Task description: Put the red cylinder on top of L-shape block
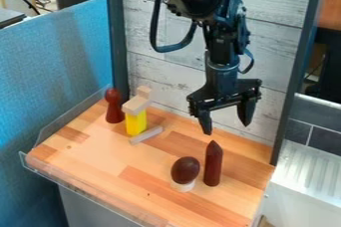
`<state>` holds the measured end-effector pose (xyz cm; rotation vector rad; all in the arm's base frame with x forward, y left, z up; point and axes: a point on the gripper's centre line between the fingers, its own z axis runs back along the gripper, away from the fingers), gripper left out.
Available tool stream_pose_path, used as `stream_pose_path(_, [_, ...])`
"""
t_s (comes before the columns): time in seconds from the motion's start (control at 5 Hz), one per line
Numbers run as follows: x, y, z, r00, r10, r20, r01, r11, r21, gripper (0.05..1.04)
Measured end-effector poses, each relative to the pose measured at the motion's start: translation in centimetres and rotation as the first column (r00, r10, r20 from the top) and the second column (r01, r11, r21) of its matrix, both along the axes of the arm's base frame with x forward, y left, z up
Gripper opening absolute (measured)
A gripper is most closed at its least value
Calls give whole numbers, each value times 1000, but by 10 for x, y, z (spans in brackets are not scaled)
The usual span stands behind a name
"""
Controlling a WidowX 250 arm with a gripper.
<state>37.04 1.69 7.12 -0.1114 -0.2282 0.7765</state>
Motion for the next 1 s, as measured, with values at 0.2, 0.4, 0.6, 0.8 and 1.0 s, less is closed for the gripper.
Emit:
stream_pose_path(0.2, [-3, 0, -14, 999, 6, -37, -6, 1000, -1, 1001])
stream_pose_path(0.4, [-2, 1, -18, 1000, 22, -22, -22, 999, 36, 1001])
stream_pose_path(0.6, [0, -2, -29, 999, 29, -24, -27, 997, 77, 1001])
stream_pose_path(0.8, [0, -5, -44, 998, 42, -39, -37, 991, 127, 1001])
stream_pose_path(1.0, [3, -5, -57, 996, 50, -68, -39, 987, 156, 1001])
